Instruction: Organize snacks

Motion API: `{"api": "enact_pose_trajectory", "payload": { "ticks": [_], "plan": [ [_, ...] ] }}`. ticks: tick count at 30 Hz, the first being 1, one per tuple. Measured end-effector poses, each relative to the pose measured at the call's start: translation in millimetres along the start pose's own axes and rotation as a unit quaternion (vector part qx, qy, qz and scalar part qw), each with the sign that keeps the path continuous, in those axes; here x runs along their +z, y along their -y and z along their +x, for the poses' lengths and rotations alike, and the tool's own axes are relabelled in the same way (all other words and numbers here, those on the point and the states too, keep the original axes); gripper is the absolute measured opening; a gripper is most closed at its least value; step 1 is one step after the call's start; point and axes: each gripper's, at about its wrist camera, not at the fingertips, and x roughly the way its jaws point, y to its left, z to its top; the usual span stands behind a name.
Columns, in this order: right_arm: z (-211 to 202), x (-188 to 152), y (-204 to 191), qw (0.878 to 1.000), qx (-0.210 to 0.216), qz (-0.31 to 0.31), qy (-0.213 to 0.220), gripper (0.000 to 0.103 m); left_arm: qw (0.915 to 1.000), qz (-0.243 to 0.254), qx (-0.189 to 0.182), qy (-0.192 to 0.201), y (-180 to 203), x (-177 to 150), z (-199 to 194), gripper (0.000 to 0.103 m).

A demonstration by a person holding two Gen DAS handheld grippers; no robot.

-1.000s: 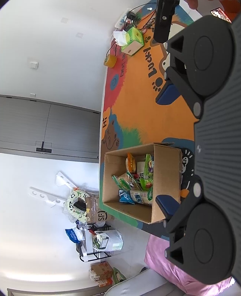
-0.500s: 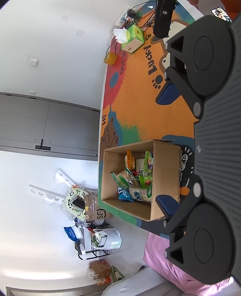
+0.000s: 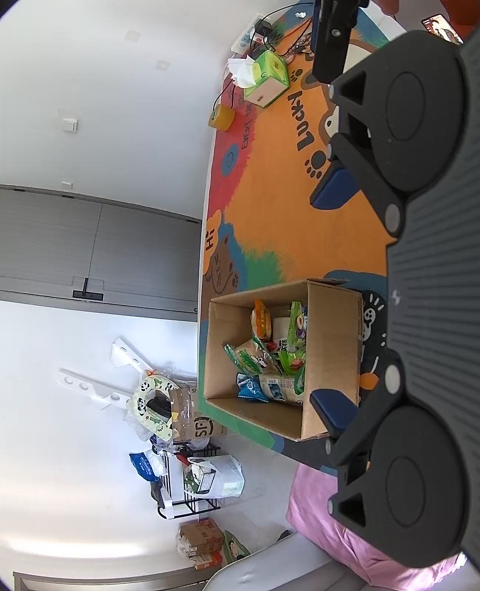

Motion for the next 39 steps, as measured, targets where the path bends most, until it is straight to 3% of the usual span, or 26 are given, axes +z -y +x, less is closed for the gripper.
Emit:
{"api": "enact_pose_trajectory", "payload": {
  "ticks": [39],
  "plan": [
    [3.3, -0.4, 0.6, 1.0, -0.002, 0.009, -0.005, 0.103, 0.9999, 0.011, -0.005, 0.004, 2.6, -3.3, -0.9, 0.103]
  ]
}}
